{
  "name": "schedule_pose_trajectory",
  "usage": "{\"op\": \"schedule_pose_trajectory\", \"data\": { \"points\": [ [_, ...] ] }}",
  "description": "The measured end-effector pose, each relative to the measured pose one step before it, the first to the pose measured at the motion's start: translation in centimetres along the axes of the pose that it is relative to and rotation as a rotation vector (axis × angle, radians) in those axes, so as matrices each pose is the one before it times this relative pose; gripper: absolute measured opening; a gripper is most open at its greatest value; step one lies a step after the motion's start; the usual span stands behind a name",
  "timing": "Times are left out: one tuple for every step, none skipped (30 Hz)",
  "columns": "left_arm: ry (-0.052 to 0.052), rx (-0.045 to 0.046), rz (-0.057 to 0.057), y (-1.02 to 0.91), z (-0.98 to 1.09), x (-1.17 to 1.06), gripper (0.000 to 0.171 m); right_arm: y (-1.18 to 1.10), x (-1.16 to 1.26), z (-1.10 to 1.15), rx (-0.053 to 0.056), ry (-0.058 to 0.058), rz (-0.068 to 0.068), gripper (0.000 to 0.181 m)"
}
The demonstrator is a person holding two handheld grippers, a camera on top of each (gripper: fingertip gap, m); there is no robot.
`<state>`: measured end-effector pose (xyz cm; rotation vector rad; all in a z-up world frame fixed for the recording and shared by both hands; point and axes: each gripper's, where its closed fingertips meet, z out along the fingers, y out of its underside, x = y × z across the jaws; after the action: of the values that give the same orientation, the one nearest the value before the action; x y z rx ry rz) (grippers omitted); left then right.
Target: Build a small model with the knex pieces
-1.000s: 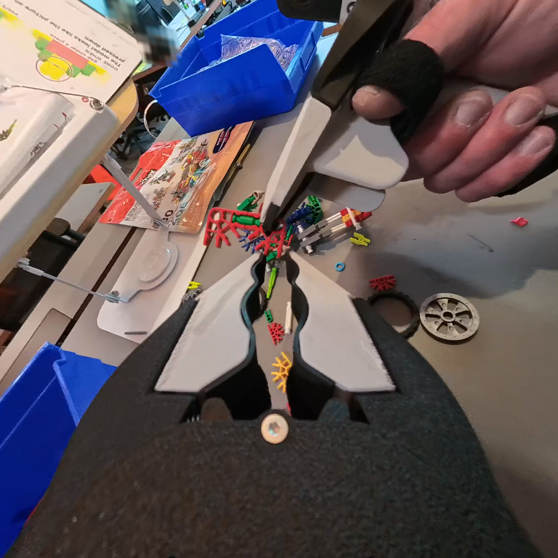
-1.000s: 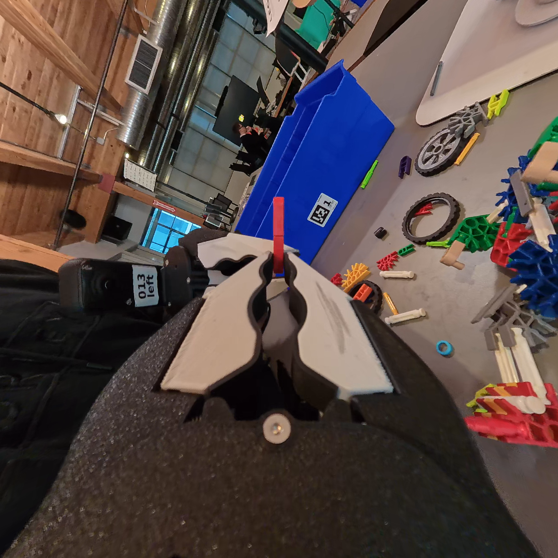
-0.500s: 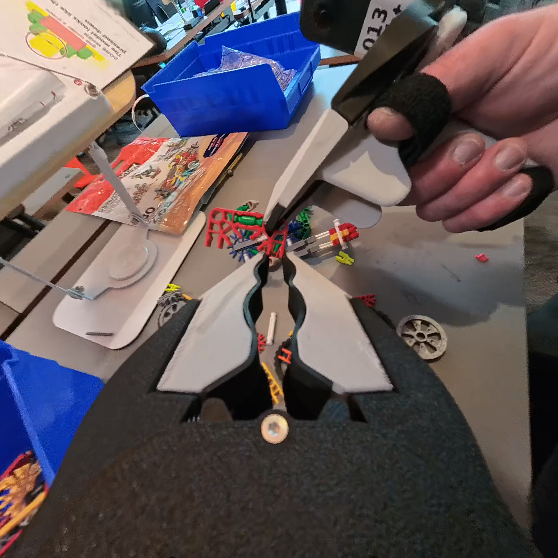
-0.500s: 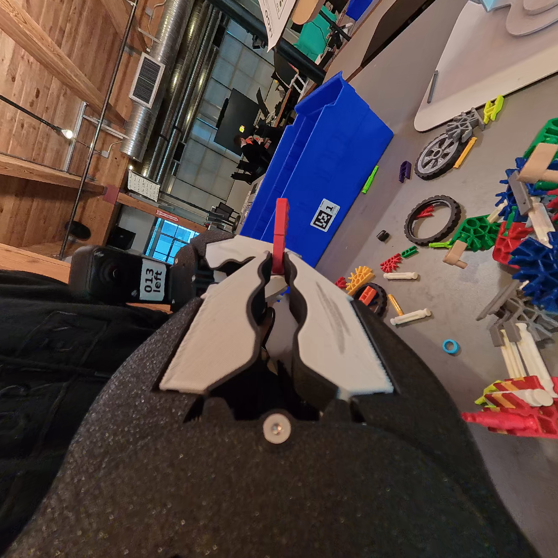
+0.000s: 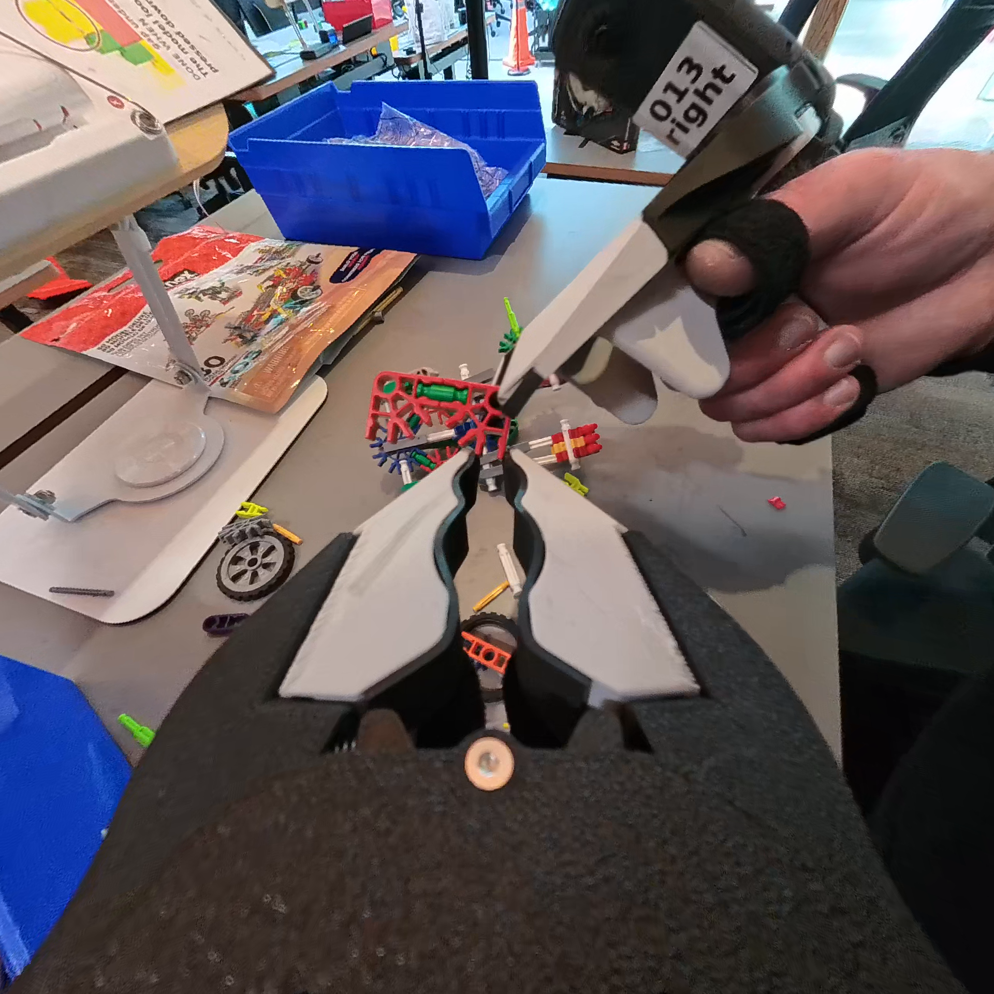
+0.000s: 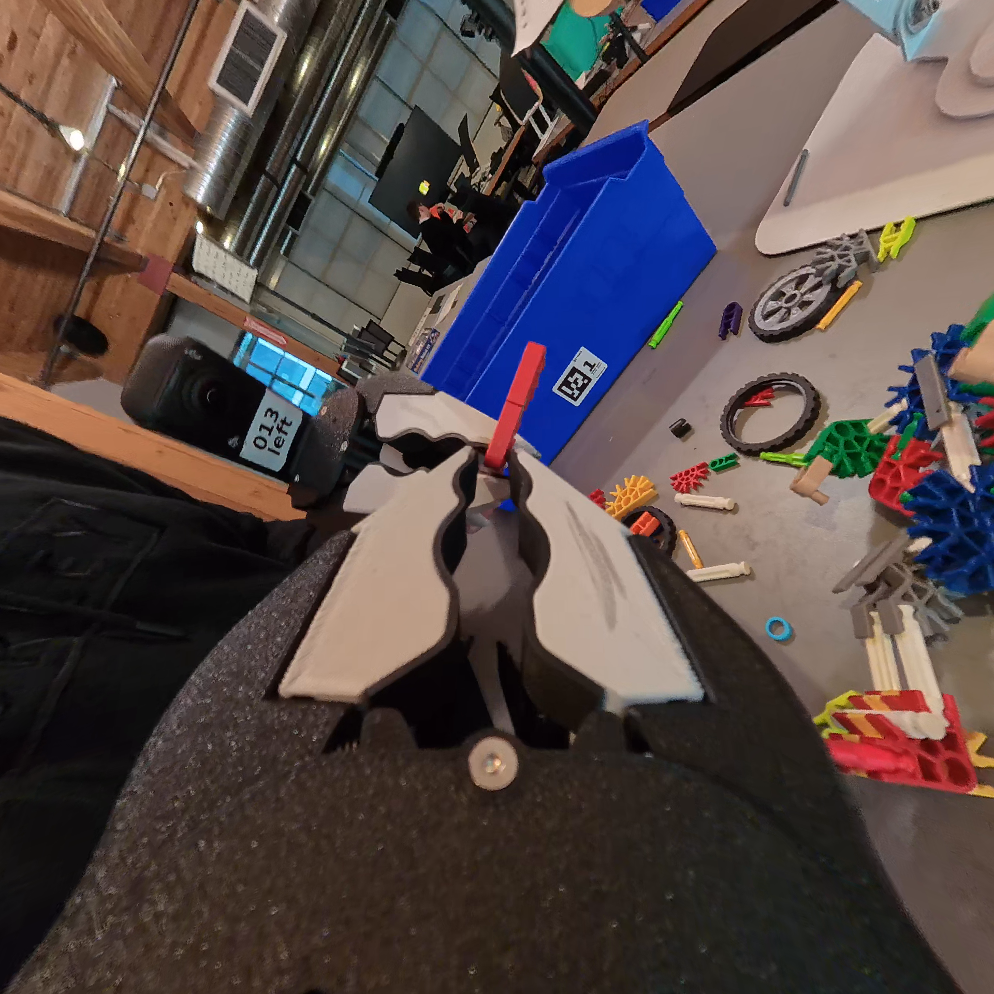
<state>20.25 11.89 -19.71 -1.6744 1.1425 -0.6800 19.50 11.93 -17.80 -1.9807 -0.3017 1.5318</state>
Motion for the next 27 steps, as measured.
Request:
{"op": "schedule_pose_trajectory", "data": {
  "points": [
    [0.005,0.00034,-0.007,-0.004,-0.008,0.016,0.006,0.074,-0.014,-0.03,-0.0139,0.0114,-0.0329,0.013],
    [0.0087,0.00135,-0.0098,-0.03,0.002,0.046,0.006,0.069,0.144,-0.046,-0.016,0.0225,-0.0389,0.014],
    [0.0101,0.00249,-0.0124,-0.052,-0.004,0.057,0.007,0.114,0.123,-0.052,-0.0194,0.0246,-0.0498,0.015],
    [0.0078,0.00373,-0.0114,-0.072,-0.021,0.02,0.006,0.137,0.109,-0.062,-0.023,0.0259,-0.0548,0.018],
    [0.0092,0.00081,-0.0081,-0.045,-0.013,0.042,0.006,0.066,0.142,-0.095,-0.0198,0.0294,-0.0583,0.02],
    [0.0115,-0.00261,-0.0066,-0.001,0.02,0.087,0.006,-0.03,0.049,-0.12,-0.0156,0.025,-0.0624,0.021],
    [0.0105,-0.00187,-0.0073,-0.011,0.02,0.087,0.007,-0.055,-0.076,-0.131,-0.015,0.0162,-0.0594,0.022],
    [0.0101,0.00368,-0.0109,-0.085,-0.006,0.071,0.007,-0.105,-0.119,-0.124,-0.0137,0.0132,-0.0605,0.023],
    [0.0108,0.00278,-0.0127,-0.072,0.005,0.079,0.006,-0.109,-0.001,-0.132,-0.0133,0.0181,-0.062,0.024],
    [0.0113,0.00067,-0.0088,-0.053,-0.011,0.105,0.006,-0.092,0.081,-0.128,-0.0143,0.0195,-0.06,0.024],
    [0.006,0.0,-0.0027,-0.053,-0.014,0.033,0.007,-0.072,0.011,-0.122,-0.0145,0.0131,-0.0608,0.024],
    [0.0029,-0.00067,0.0018,-0.067,-0.034,0.001,0.007,-0.055,0.074,-0.091,-0.0152,0.0163,-0.0608,0.026],
    [0.005,-0.00414,0.0012,-0.034,-0.023,0.017,0.007,-0.043,0.203,-0.075,-0.0164,0.0232,-0.0617,0.026],
    [0.008,-0.00429,-0.0028,-0.038,-0.019,0.036,0.007,0.037,0.057,-0.039,-0.0198,0.0145,-0.0648,0.026],
    [0.0125,-0.00118,-0.0072,-0.066,-0.016,0.101,0.006,0.087,0.002,-0.003,-0.0221,0.0101,-0.0634,0.026],
    [0.0168,0.00022,-0.0137,-0.074,-0.009,0.131,0.007,0.141,0.107,0.055,-0.0243,0.0155,-0.062,0.026],
    [0.017,0.00087,-0.0174,-0.059,0.0,0.136,0.006,0.208,0.063,0.12,-0.0274,0.0143,-0.0672,0.026],
    [0.0048,-0.00765,-0.0116,0.113,0.026,-0.044,0.007,0.09,0.008,0.11,-0.0176,0.012,-0.0656,0.026],
    [0.0066,-0.00135,-0.0015,0.074,-0.021,0.001,0.006,-0.094,-0.03,0.06,-0.0052,0.0063,-0.0528,0.026],
    [0.0086,-0.0041,-0.003,0.095,-0.032,0.025,0.006,-0.04,-0.081,0.051,-0.0073,-0.0006,-0.0425,0.026],
    [0.007,-0.00303,-0.0067,0.078,-0.029,0.006,0.006,0.026,-0.155,0.038,-0.0092,-0.0073,-0.0366,0.026],
    [0.006,-0.00157,-0.0063,0.041,-0.023,0.015,0.006,0.118,-0.254,-0.009,-0.0126,-0.0138,-0.0348,0.026],
    [0.0095,-0.0021,-0.0048,0.009,-0.023,0.096,0.006,0.112,-0.136,-0.074,-0.0107,-0.0066,-0.032,0.026],
    [0.0118,-0.00186,-0.0046,-0.024,-0.02,0.157,0.007,0.03,-0.057,-0.084,-0.0045,-0.0028,-0.0234,0.026],
    [0.0101,-0.00142,-0.0031,-0.022,0.001,0.145,0.007,-0.042,-0.2,-0.098,0.0003,-0.0116,-0.0161,0.026],
    [0.0094,-0.00174,-0.0018,-0.019,0.013,0.151,0.007,-0.057,-0.115,-0.065,0.001,-0.007,-0.0127,0.026],
    [0.0135,-0.00246,-0.0028,-0.009,0.024,0.197,0.007,0.014,-0.054,-0.051,-0.003,-0.0028,-0.0141,0.026]
  ]
}}
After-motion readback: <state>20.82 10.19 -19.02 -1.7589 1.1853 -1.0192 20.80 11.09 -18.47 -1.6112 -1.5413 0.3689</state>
